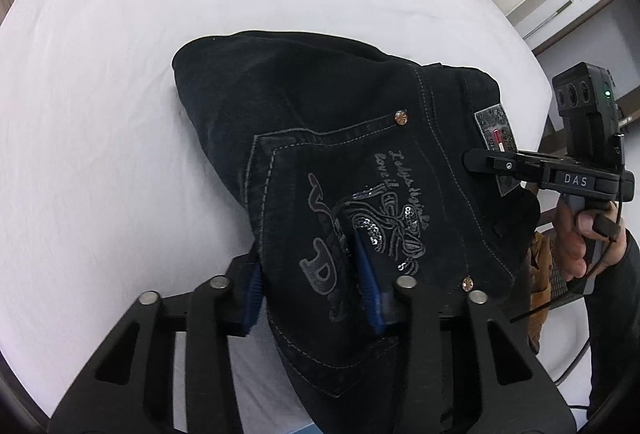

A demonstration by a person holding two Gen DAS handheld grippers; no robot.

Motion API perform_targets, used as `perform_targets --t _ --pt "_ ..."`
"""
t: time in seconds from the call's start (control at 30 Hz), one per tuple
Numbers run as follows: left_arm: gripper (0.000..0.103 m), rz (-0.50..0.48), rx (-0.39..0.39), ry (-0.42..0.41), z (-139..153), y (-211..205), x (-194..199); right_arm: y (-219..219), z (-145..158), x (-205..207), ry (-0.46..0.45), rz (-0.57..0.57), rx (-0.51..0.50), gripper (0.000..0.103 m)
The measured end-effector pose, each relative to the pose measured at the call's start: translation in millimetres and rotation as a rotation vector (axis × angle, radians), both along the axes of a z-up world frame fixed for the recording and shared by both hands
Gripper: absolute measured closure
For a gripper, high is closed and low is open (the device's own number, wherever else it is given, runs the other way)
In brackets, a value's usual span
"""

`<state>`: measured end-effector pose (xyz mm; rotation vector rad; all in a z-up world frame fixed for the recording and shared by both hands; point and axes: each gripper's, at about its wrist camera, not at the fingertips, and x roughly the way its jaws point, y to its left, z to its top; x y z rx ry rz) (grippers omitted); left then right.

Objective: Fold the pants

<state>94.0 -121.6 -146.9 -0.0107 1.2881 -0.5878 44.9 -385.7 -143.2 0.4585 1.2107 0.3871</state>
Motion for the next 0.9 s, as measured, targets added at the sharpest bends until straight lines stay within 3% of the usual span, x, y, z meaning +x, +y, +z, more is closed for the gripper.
perform_targets --t 0.23,0.5,0.67,0.9 --pt "0.083 -0.007 -0.02 -0.036 10.2 4.3 -3.5 11.0 21.9 -10.3 -0.06 0.005 -0.083 0.083" --pt "0.085 0.034 -0.06 -0.103 50.9 41.3 1.9 30.9 70.0 -2.9 -0.153 0.039 -0.091 0.084" --pt "0.085 0.076 -0.044 -0.17 82.3 79.4 45.6 49.7 91.2 45.1 -0.209 0.066 -0.055 0.084" --pt "0.085 0.115 0.027 -0.226 94.9 127.7 143.8 80.9 82.7 157.3 -0.194 0.04 0.049 0.084"
